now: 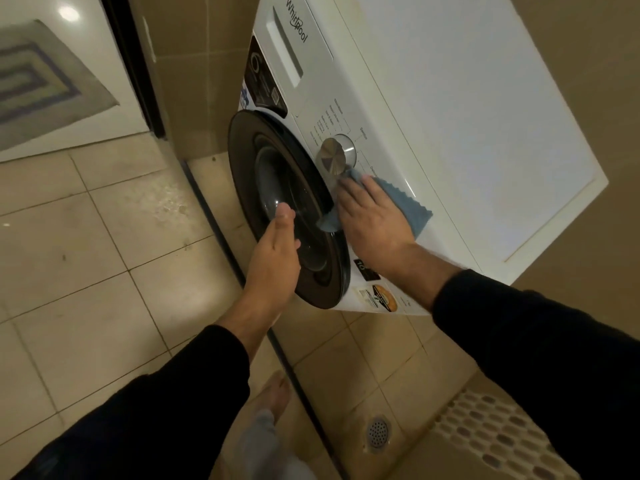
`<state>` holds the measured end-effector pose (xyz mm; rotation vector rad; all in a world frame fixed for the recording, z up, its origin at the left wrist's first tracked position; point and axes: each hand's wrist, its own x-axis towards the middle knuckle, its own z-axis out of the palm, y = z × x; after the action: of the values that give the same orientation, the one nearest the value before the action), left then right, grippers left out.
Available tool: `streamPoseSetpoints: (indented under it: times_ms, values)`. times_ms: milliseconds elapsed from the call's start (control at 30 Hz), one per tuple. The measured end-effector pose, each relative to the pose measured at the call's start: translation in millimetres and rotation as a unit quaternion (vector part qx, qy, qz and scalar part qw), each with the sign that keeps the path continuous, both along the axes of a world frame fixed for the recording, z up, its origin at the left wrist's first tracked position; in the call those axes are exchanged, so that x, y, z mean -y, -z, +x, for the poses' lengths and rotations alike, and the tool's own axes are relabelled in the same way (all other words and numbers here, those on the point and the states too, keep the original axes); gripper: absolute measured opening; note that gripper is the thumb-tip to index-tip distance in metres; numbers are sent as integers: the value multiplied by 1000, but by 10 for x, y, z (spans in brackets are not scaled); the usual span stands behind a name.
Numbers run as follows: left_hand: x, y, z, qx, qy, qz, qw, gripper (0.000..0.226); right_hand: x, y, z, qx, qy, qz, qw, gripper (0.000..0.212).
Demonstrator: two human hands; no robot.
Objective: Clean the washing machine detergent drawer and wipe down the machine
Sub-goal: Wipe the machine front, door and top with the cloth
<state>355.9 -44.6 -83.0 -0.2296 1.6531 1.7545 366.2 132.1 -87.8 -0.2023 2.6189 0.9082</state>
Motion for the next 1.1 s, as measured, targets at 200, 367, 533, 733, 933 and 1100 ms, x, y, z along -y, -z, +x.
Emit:
streamPoseSetpoints:
  times_ms: [200,367,533,733,933,1100]
  values:
    - [-169,-94,-35,8,-6,-14,1000,66,4,209,-60,56,33,-29,997,60]
    - [-466,-333,99,-3,-13,-7,1000,67,-194,-171,392,51,14,-109,993,50]
    - [-886,-849,410,-71,42,20,996,78,-722,-510,1166,-138,35,-257,956,74]
    - [-1126,-1208,780,-102,158,5,982,79,-855,-543,1694,-170,174,-392,888,57]
    - [-1206,-1419,822,-151,206,-43,966,62,-1082,-624,1520,-164,265,-409,858,68]
    - [-1300,-1544,651,-209,222,-67,950,64,-845,-717,942,-191,326,-413,829,66]
